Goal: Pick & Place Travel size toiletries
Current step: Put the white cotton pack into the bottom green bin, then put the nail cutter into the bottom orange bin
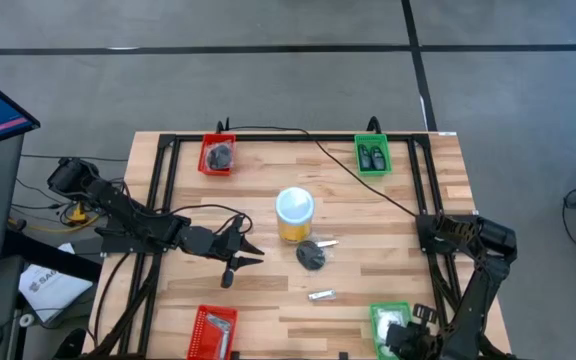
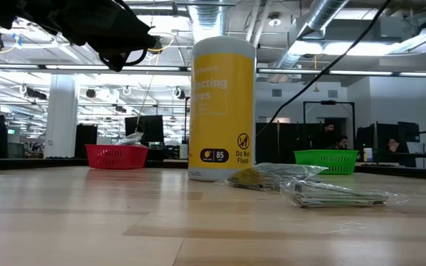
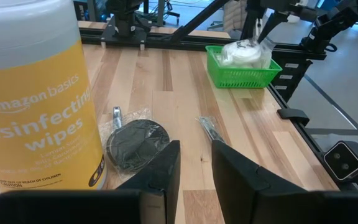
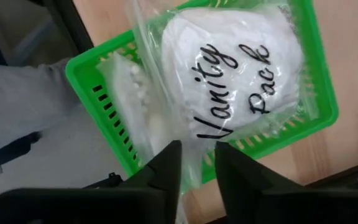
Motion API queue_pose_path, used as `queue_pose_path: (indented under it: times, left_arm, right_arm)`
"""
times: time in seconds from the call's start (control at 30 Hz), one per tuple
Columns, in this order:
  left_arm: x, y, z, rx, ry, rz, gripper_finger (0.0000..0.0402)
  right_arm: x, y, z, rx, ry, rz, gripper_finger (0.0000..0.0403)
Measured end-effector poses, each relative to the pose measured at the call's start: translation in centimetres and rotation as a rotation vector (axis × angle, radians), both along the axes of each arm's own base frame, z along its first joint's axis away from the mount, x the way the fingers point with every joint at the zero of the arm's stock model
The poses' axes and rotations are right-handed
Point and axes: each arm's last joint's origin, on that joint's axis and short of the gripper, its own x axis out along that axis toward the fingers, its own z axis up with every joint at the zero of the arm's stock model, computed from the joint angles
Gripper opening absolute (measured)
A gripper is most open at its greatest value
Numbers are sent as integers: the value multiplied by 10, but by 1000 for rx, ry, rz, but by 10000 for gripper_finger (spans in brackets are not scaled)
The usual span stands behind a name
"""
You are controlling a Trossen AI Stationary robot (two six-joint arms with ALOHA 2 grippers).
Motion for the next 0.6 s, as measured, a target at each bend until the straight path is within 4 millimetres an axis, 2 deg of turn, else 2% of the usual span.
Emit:
queue_pose_path:
  times: [0.37,0.6]
  left_arm:
    - [0,0,0,0,0,-1,84]
    - [0,0,0,-13,1,4,84]
  right_arm:
    - [-4,-2,-1,-48,9,-8,204]
    - [-6,-2,-1,-45,10,-9,240]
